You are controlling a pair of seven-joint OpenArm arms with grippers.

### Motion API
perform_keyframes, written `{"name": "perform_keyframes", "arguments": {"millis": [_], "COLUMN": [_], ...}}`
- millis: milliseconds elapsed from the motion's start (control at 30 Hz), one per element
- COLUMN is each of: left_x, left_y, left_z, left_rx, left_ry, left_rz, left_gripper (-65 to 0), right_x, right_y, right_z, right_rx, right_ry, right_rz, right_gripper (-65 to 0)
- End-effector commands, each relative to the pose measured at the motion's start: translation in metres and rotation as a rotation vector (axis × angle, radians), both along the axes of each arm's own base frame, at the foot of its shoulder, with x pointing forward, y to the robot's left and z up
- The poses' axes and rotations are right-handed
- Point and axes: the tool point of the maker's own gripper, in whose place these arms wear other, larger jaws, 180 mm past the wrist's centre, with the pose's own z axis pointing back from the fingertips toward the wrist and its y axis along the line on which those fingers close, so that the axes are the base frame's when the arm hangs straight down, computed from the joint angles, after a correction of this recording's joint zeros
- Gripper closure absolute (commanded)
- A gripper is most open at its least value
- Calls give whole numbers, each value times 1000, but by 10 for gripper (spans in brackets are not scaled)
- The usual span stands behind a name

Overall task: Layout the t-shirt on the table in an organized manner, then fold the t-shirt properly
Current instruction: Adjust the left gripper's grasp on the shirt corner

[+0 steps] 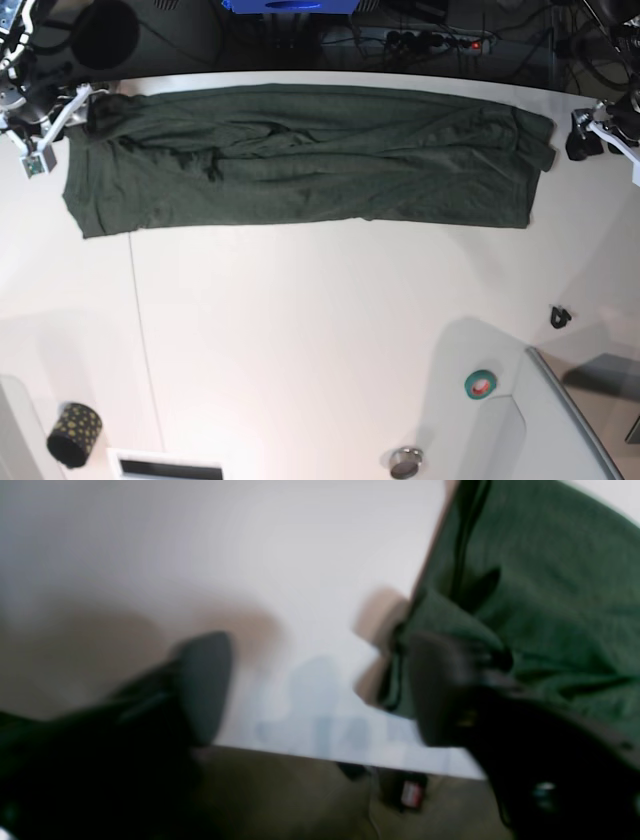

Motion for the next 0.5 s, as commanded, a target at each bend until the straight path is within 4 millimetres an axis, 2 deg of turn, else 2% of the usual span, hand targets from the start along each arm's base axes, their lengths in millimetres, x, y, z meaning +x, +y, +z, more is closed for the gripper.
{"name": "perform_keyframes", "arguments": {"millis": [0,67,100,233,333,467], "left_x": [3,0,5,27,43,48], "left_y": [15,15,11,-17,-39,-52], "left_z": [10,4,4,0,6,1], "left_rx": [23,8,2,-58,-165,-184], "left_ry": [-15,-4,-15,-42,-122,-112], "left_rz": [3,14,11,-61,-72,-104], "left_gripper": [-615,-617,-609,-601,-601,-601], "right_x": [6,6,6,6,5,4], "right_y": [-3,-3,-3,-3,-3,-4], "right_z": [7,7,7,7,6,6], "right_rx": [-6,-6,-6,-5,-5,-7], "right_ry": [-32,-32,-32,-32,-29,-27], "right_rz": [3,3,3,3,3,4], "right_gripper": [-305,-305,-305,-305,-305,-305]}}
